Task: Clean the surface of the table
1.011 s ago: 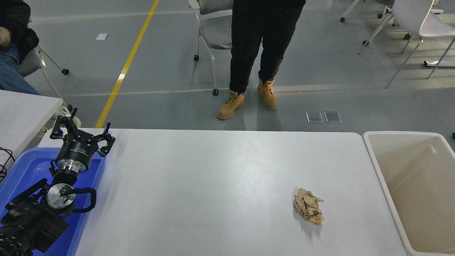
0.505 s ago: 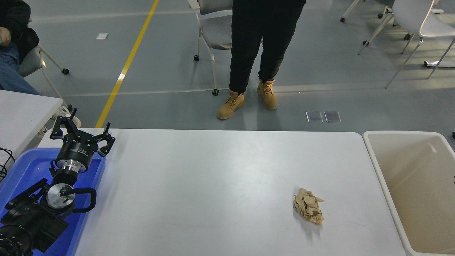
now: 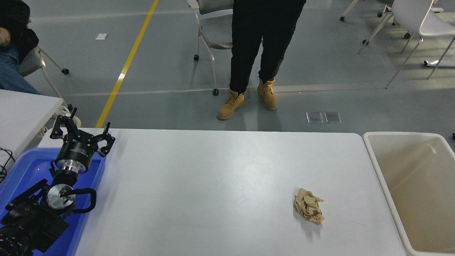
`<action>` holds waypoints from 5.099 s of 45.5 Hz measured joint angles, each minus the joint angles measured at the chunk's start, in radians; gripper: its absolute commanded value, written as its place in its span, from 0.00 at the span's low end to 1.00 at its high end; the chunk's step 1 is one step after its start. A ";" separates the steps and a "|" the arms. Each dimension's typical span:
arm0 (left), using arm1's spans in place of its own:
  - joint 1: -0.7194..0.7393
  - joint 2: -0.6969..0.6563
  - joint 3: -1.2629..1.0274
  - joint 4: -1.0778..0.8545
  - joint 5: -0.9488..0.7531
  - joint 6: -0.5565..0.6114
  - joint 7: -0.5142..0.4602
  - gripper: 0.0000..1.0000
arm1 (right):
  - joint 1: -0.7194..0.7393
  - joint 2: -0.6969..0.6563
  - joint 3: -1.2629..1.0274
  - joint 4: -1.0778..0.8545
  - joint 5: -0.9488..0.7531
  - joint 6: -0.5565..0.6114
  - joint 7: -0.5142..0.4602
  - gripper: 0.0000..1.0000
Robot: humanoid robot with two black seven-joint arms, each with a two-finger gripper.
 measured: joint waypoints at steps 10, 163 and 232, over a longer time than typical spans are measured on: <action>0.000 0.000 0.000 0.000 0.000 0.000 0.000 1.00 | 0.060 -0.028 0.115 0.145 0.086 -0.002 0.002 0.98; 0.000 0.000 0.000 0.000 0.000 0.000 0.000 1.00 | 0.279 -0.049 -0.373 0.451 -0.592 0.391 0.200 0.98; 0.000 0.000 0.000 0.000 0.000 0.000 0.000 1.00 | 0.369 0.433 -0.997 0.667 -1.164 0.511 0.199 0.98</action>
